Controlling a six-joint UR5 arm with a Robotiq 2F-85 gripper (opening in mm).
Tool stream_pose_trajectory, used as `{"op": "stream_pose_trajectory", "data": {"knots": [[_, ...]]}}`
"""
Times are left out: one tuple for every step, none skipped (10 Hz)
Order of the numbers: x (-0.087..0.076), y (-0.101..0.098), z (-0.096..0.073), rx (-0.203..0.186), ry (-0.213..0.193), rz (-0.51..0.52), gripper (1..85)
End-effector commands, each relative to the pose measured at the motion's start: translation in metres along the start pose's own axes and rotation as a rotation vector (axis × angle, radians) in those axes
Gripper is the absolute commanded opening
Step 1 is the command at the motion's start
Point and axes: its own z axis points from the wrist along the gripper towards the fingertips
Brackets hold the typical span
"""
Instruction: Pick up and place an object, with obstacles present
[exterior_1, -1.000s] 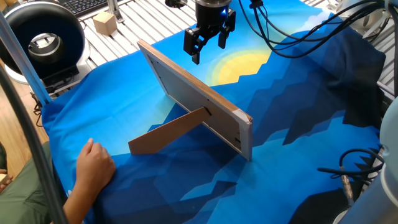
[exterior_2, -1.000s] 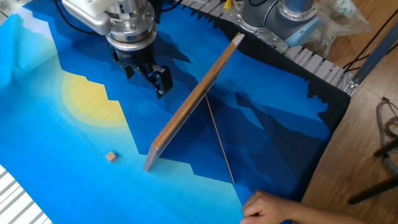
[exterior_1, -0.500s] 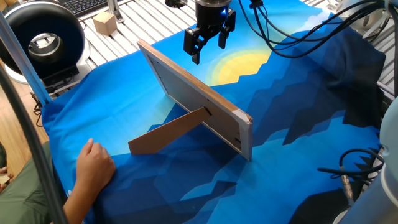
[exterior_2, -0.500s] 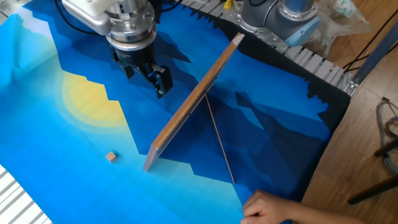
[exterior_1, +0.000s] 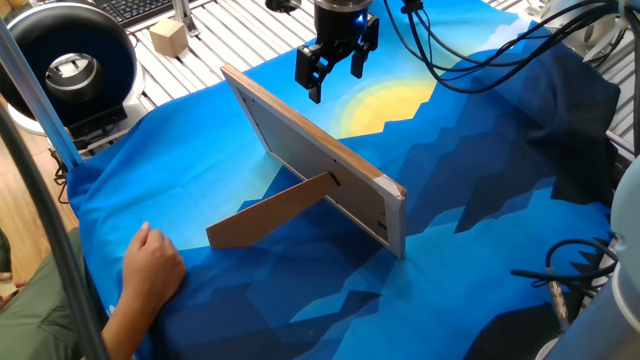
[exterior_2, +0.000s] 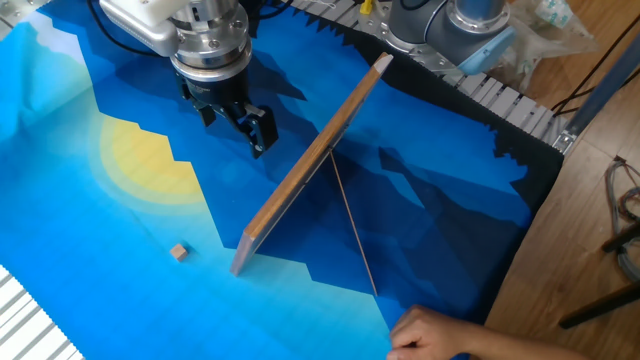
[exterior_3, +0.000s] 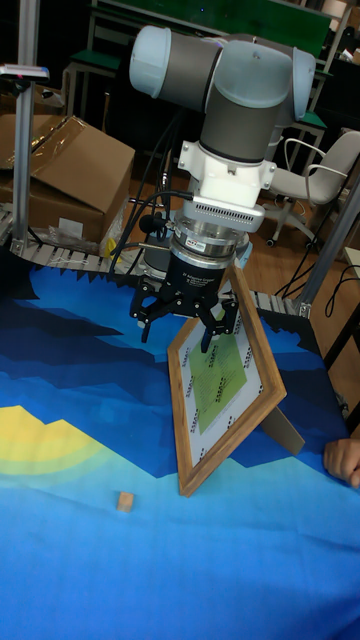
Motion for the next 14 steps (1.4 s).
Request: {"op": "stream_pose_trajectory", "data": {"knots": [[-0.0438,-0.0016,-0.0038,0.020,-0.169,-0.057,1.3],[-0.0436,-0.0019,-0.0032,0.023,-0.169,-0.055,1.3],[-0.0434,-0.0020,-0.0031,0.023,-0.169,-0.055,1.3],[-0.0437,-0.0021,-0.0031,0.023,-0.171,-0.055,1.3],[-0.0437,-0.0023,-0.0030,0.024,-0.171,-0.056,1.3],[-0.0439,-0.0025,-0.0029,0.026,-0.171,-0.057,1.3],[-0.0440,-0.0023,-0.0028,0.026,-0.171,-0.059,1.3],[-0.0441,-0.0023,-0.0028,0.026,-0.171,-0.059,1.3],[-0.0443,-0.0022,-0.0026,0.026,-0.171,-0.059,1.3],[-0.0445,-0.0021,-0.0018,0.026,-0.171,-0.059,1.3],[-0.0447,-0.0021,-0.0010,0.026,-0.171,-0.059,1.3],[-0.0449,-0.0017,-0.0007,0.025,-0.171,-0.059,1.3],[-0.0449,-0.0020,-0.0007,0.026,-0.170,-0.060,1.3],[-0.0454,-0.0021,-0.0003,0.028,-0.170,-0.060,1.3]]}}
